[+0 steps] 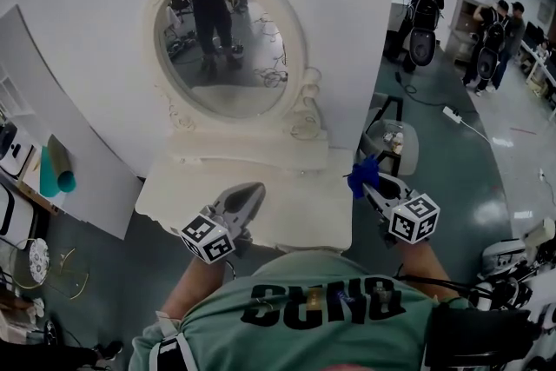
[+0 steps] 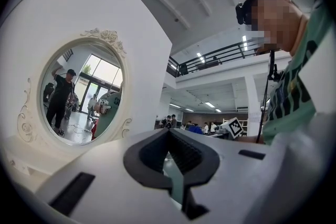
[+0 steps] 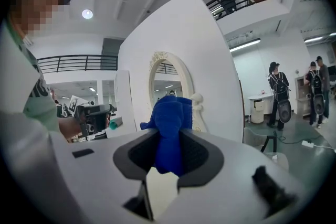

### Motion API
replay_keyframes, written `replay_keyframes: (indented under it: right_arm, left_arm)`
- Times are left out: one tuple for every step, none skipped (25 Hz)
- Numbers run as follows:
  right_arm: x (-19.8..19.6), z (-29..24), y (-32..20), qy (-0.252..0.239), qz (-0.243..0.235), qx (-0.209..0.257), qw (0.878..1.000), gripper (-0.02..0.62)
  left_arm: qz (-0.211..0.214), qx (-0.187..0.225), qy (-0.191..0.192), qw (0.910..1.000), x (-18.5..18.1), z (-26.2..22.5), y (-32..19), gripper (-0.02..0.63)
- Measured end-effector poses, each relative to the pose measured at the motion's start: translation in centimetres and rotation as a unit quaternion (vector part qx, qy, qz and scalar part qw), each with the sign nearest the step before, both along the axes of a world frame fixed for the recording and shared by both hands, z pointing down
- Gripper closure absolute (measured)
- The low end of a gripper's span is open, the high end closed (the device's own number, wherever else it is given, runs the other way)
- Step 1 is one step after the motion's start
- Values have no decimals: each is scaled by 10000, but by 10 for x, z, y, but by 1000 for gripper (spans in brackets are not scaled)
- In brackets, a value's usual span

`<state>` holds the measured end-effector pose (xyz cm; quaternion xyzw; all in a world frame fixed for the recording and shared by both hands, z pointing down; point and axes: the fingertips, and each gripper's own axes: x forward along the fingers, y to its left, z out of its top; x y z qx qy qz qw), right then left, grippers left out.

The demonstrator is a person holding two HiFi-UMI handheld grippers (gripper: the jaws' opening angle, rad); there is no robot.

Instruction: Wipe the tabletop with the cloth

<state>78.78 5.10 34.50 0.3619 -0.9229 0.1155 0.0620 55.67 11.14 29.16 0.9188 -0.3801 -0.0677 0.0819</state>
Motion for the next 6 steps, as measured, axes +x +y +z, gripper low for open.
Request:
replay_keyframes:
  right_arm:
    - [-4,-1,1,4,-5,9,10000,491]
    - [-8,-2,1,10,-9,15,10000,491]
    - [-14,-2,1,15,-13,19,10000,491]
    - [-18,-3,1,19,-15,21,10000,491]
    - [-22,-4,1,21,-17,22,10000,491]
    - [-26,-4,1,22,-19,23,10000,491]
  left_arm:
    - [-3,1,9,10000,-4,0,1,604]
    - [-8,-4,13,10000,-10,0,1,604]
    - [-15,-12,13,10000,-16,1,2,604]
    - [-27,-26,17,10000,-22,1,2,604]
    - [-38,-43,24,10000,-27,2,2,605]
    - [-50,-63,31,10000,-32,2,2,604]
